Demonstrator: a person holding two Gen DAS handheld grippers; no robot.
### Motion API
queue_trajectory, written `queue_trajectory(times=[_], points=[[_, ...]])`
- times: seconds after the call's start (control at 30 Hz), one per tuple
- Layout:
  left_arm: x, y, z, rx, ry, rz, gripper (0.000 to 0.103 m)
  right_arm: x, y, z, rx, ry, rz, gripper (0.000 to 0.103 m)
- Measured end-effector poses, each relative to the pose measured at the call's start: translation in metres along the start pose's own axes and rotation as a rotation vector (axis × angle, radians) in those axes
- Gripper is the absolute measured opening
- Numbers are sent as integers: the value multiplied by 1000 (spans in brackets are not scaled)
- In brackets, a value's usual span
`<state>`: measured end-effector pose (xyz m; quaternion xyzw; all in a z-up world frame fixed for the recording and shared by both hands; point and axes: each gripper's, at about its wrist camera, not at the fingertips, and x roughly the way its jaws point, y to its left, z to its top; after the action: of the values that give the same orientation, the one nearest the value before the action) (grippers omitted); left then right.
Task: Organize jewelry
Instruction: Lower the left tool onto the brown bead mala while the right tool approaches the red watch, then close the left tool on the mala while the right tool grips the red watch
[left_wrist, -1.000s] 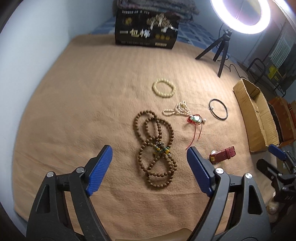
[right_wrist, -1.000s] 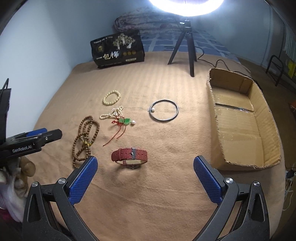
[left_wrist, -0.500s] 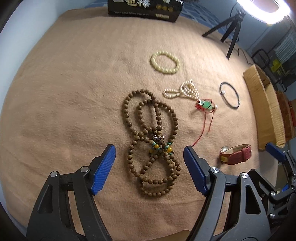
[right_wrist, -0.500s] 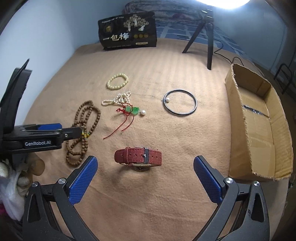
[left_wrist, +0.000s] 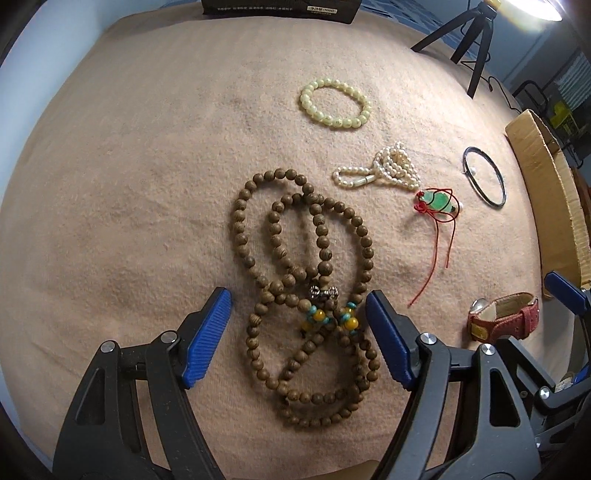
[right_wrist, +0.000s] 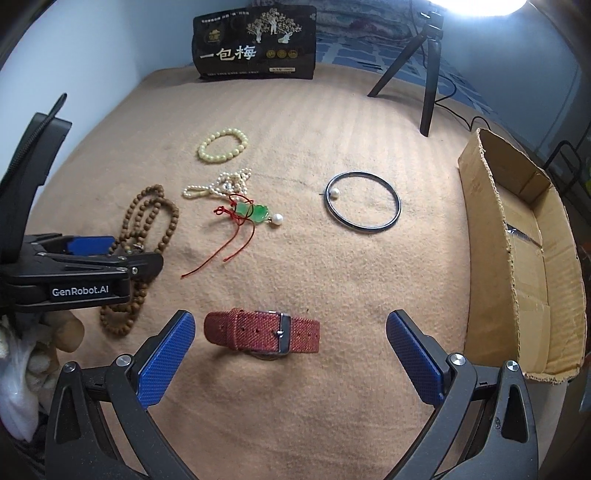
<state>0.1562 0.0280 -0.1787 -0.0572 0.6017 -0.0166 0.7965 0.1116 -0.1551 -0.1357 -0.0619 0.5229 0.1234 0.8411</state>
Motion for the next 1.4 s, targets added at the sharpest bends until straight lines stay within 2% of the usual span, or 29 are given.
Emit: queue_trajectory(times=[0.17, 0.27, 0.4, 0.53, 0.57, 0.6, 1.03, 1.07, 1.1, 1.2, 1.4], points=[[2, -5, 6, -2, -12, 16, 64, 2, -2, 3, 12, 7, 9, 102], [1, -6, 7, 4, -14, 24, 50, 2, -1, 3, 11, 4, 5, 101], [-2, 1, 4, -4, -19, 13, 24, 3, -1, 1, 10, 10, 27, 89], [-5, 10, 4, -25, -22, -19, 18, 2, -1, 1, 19, 16, 83, 72], [-6, 11, 3, -26, -23, -23, 17, 1, -1, 1, 22, 16, 105, 65], [-7, 11, 3, -28, -26, -29, 13, 0, -1, 1, 24, 15, 118, 61], [-51, 23, 6, -87, -118, -130, 11, -12, -13, 1, 52, -21, 109, 60], [-58, 22, 7, -84, -136, -134, 11, -14, -15, 1, 54, -25, 110, 58], [-62, 20, 10, -78, -151, -138, 11, -16, -16, 2, 56, -32, 109, 53], [-85, 16, 11, -60, -205, -163, 11, -23, -19, 3, 53, -48, 107, 49], [-124, 3, 14, -13, -316, -178, 11, -35, -24, 5, 55, -81, 108, 49]])
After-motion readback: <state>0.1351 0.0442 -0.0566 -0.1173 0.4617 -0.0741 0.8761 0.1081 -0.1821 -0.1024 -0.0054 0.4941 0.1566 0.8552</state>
